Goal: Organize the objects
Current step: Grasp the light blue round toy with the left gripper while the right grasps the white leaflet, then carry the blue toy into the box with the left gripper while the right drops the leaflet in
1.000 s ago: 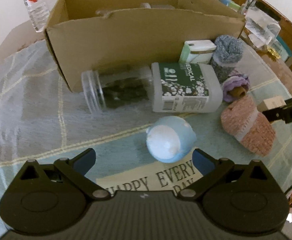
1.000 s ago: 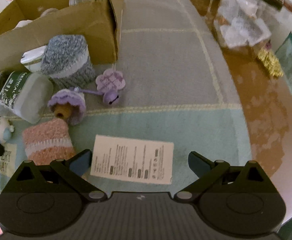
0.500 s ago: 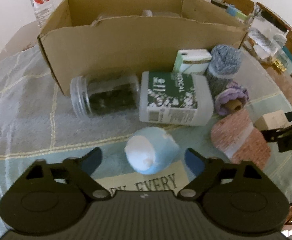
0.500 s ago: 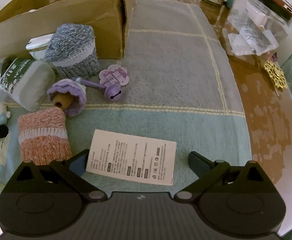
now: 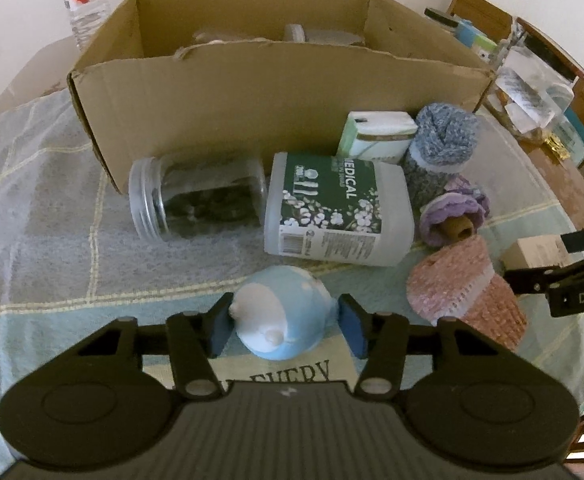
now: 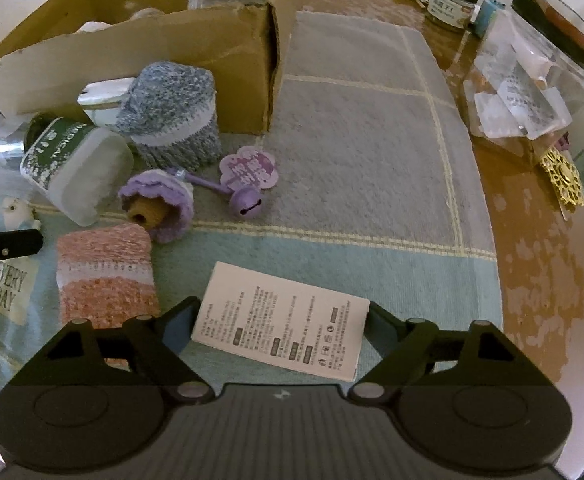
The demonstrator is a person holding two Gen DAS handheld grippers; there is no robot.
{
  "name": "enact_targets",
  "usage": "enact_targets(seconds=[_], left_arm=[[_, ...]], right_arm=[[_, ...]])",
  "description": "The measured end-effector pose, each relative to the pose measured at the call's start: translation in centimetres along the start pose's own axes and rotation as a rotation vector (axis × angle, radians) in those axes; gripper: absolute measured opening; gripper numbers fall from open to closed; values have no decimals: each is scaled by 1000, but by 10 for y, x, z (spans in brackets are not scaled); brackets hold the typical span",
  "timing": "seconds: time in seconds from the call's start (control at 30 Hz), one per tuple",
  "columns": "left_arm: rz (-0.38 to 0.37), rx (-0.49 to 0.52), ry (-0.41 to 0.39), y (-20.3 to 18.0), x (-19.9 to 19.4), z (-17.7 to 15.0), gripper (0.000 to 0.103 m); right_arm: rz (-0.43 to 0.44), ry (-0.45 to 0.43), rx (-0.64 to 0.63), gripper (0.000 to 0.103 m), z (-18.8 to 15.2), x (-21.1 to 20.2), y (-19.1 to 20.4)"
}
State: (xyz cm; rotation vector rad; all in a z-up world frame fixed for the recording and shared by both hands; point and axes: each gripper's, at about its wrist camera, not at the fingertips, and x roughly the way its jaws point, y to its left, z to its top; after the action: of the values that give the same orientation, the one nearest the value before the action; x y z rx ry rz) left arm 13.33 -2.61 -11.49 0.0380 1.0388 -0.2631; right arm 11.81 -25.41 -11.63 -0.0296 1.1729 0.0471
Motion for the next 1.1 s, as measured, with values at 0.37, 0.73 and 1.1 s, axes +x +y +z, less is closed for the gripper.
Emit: enact_targets(seconds=[0.37,0.73,1.1], left_arm=[[-35,117,25,-3,-20,13,45],[-100,226,29,-5,-63,41,45],[-141,265,-86,-11,-107,95,45]], right_arm=[[28,-18,-76,89,24,-20,2],[88,-77,-213,89,52,-63,19],[136,-215,-333,89,97,-106,41]])
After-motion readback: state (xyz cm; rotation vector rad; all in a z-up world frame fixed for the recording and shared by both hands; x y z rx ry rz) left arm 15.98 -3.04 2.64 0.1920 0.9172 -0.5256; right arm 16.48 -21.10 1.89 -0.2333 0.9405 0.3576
